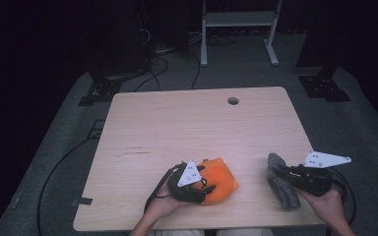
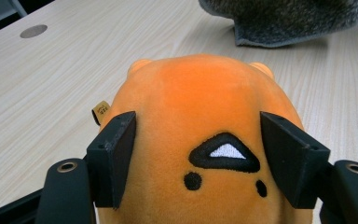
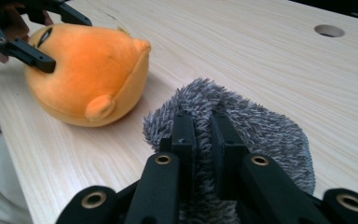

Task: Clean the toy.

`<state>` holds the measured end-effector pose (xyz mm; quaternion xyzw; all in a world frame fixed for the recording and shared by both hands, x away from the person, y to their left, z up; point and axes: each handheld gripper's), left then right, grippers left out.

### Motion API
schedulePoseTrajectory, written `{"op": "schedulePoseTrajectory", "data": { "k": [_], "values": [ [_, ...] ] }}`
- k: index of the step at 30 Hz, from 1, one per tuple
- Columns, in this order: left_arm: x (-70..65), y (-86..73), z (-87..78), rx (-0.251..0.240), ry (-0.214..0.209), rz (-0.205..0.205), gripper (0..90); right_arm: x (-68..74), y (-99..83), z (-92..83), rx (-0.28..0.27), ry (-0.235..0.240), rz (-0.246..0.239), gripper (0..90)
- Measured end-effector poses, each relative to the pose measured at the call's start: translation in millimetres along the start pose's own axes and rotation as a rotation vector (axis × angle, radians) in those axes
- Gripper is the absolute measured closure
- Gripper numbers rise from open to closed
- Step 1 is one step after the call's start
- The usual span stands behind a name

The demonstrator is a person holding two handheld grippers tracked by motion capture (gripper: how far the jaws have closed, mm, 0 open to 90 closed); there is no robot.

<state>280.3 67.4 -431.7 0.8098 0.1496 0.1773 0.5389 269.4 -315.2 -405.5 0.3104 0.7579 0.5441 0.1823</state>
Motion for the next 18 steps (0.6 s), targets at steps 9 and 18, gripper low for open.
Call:
{"op": "schedulePoseTrajectory", "data": {
  "k": [9, 18],
  "values": [
    [0.5, 0.6, -1.8, -0.017, -0.004, -0.001, 37.1, 4.9, -15.3, 33.1, 0.048, 0.113, 0.075, 59.5],
    [3.1, 3.5, -4.7, -0.066, 0.020, 0.000, 49.5, 6.5, -13.7, 40.5, 0.022, 0.144, 0.099, 54.5]
  ]
}}
Point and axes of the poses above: each handheld gripper's, and its own axes: z roughly forward along the jaws, y roughly out of its top, x roughly to its left, and after that the axes turned 11 degrees about -x, right-handed
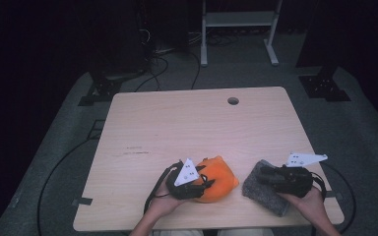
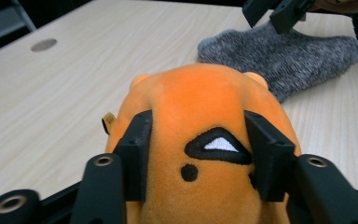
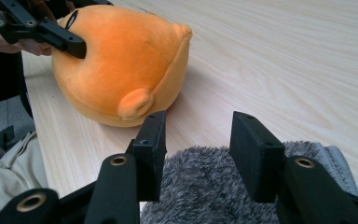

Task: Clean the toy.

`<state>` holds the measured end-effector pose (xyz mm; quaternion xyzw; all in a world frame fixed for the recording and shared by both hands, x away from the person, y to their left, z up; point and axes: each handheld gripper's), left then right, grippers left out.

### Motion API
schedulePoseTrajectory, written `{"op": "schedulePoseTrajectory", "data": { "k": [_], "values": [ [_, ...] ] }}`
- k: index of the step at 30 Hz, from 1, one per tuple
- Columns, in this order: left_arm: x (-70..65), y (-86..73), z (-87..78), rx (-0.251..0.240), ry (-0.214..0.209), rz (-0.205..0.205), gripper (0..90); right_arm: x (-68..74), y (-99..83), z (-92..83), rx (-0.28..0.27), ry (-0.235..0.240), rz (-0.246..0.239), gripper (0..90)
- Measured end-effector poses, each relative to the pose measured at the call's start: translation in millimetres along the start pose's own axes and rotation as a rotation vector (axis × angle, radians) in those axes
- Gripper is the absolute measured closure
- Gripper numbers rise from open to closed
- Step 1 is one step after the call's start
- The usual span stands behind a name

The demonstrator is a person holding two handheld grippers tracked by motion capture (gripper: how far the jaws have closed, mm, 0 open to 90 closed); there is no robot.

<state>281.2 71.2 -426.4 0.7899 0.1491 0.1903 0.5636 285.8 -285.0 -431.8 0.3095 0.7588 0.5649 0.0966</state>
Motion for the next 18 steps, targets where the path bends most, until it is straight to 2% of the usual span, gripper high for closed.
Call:
{"op": "schedulePoseTrajectory", "data": {
  "k": [4, 8, 12, 15, 18],
  "values": [
    [3.7, 4.9, 1.1, -0.026, 0.012, -0.005, 51.9, -0.2, -0.4, -3.0, -0.014, -0.003, 0.002, 54.4],
    [14.0, 10.6, 6.3, -0.060, 0.040, -0.026, 51.9, -1.1, 0.4, -6.0, -0.027, -0.007, 0.002, 54.1],
    [30.2, 14.8, 17.6, -0.055, 0.116, -0.002, 51.1, -2.5, 1.0, -8.1, -0.041, -0.016, 0.003, 52.8],
    [44.5, 14.7, 24.1, -0.060, 0.151, -0.024, 50.1, -4.7, 1.2, -10.5, -0.054, -0.022, 0.013, 52.1],
    [54.9, 14.1, 30.5, -0.049, 0.179, -0.028, 49.1, -7.3, 1.0, -12.3, -0.062, -0.031, 0.017, 51.1]
  ]
}}
Point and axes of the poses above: each handheld gripper's, and its own axes: z roughly forward along the jaws, y roughly out of its top, x roughly to its left, and after that the axes turned 11 degrees about -x, right-handed
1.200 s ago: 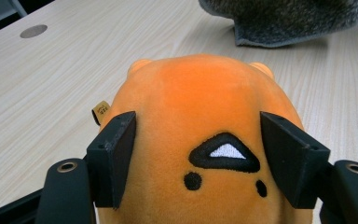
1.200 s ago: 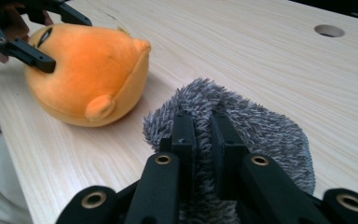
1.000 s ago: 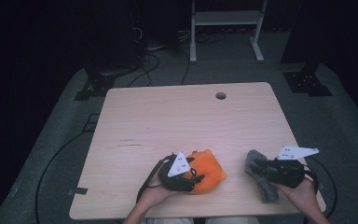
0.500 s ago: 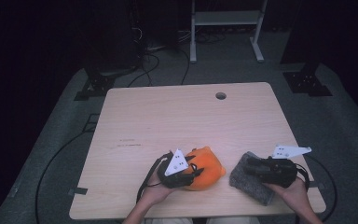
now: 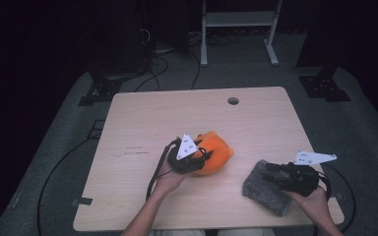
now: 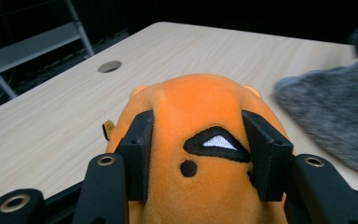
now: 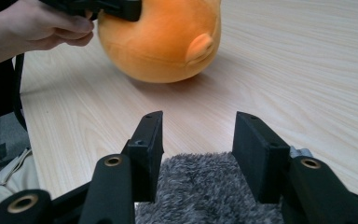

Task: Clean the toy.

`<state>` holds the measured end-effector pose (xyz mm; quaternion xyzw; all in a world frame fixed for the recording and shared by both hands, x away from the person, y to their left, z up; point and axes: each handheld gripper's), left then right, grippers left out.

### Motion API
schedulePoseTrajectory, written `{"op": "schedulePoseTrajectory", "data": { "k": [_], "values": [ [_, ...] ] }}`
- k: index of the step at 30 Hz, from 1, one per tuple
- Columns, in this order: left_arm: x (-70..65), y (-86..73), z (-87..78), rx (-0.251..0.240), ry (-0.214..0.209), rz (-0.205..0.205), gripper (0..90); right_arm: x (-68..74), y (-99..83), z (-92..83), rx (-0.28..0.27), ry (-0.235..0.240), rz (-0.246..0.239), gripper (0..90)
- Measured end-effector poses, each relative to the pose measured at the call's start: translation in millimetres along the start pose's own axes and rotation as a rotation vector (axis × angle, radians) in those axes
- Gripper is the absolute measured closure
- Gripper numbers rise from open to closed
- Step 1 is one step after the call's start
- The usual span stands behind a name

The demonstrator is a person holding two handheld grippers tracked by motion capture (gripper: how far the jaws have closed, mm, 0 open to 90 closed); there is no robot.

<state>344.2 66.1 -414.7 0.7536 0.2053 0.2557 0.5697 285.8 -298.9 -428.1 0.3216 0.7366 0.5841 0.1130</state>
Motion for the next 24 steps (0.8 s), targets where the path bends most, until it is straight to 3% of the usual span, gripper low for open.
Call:
{"op": "schedulePoseTrajectory", "data": {
  "k": [2, 5, 9, 11, 18, 24],
  "values": [
    [4.6, -0.9, 4.0, 0.000, 0.016, 0.004, 48.7, -1.6, -0.1, -0.7, -0.004, -0.007, 0.002, 50.9],
    [11.8, -3.7, 8.4, -0.006, 0.030, -0.026, 47.8, -3.9, 0.0, -1.1, -0.009, -0.011, 0.007, 50.1],
    [17.8, -11.3, 14.0, 0.034, 0.027, -0.059, 45.5, -6.7, 0.1, -1.4, -0.015, -0.016, 0.012, 49.0],
    [19.0, -13.3, 13.7, 0.031, 0.018, -0.077, 43.7, -6.9, 0.2, -1.6, -0.015, -0.016, 0.013, 48.5],
    [19.5, -8.1, 6.0, 0.034, 0.019, -0.104, 23.7, -6.5, 0.2, -1.6, -0.018, -0.020, 0.010, 47.3],
    [16.1, -2.2, -5.7, 0.027, 0.005, -0.103, 17.5, -5.6, -0.8, -0.8, -0.013, -0.024, 0.007, 46.5]
  ]
}}
Point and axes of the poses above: each handheld gripper's, and its own axes: z roughly forward along the jaws, y roughly out of its top, x roughly to its left, and after that the axes turned 11 degrees about -x, right-handed
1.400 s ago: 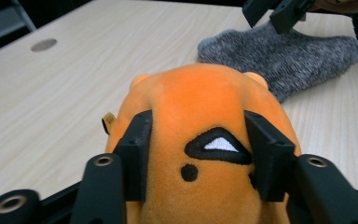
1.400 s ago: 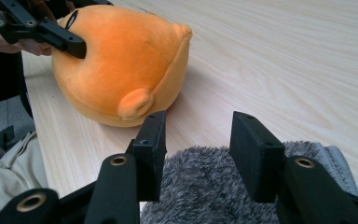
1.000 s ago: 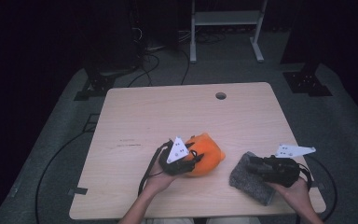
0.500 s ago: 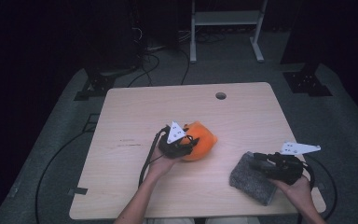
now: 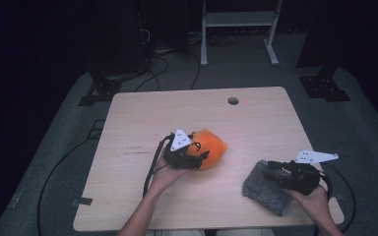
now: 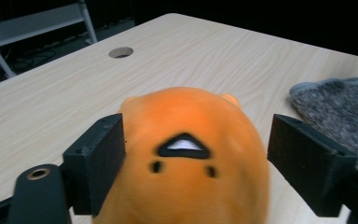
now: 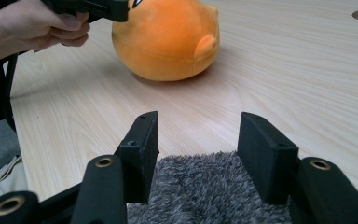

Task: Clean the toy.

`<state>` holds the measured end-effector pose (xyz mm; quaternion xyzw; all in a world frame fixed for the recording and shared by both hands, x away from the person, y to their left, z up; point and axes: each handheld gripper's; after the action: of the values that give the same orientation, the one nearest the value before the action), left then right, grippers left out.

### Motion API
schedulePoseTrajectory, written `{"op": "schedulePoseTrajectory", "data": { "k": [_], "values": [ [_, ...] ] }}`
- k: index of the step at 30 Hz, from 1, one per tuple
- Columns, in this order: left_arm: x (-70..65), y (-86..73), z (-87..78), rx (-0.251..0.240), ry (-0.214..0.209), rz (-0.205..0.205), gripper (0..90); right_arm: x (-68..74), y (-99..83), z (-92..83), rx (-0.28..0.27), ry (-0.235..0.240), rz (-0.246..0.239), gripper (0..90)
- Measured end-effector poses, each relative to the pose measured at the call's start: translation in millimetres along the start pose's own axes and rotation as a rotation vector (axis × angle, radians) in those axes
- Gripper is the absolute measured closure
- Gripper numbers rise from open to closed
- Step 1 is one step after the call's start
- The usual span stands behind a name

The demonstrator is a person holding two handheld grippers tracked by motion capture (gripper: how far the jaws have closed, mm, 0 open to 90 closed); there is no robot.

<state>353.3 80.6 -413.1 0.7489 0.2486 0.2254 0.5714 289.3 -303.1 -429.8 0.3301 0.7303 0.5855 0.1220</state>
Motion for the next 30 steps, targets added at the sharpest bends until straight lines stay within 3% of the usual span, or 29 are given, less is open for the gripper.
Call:
{"op": "schedulePoseTrajectory", "data": {
  "k": [11, 30],
  "values": [
    [-1.7, -5.4, -21.8, -0.009, -0.013, -0.029, 13.5, 1.6, -0.5, 0.7, 0.000, -0.001, -0.001, 45.5],
    [-8.4, -15.3, -49.8, -0.005, -0.016, -0.031, 11.0, 2.3, -1.5, 1.3, -0.002, -0.003, -0.003, 44.0]
  ]
}}
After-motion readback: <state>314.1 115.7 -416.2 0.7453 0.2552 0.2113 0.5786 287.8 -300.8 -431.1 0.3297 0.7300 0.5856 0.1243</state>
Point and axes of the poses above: each handheld gripper's, and its own axes: z roughly forward along the jaws, y roughly out of its top, x roughly to its left, and after that the axes turned 11 degrees about -x, right-handed
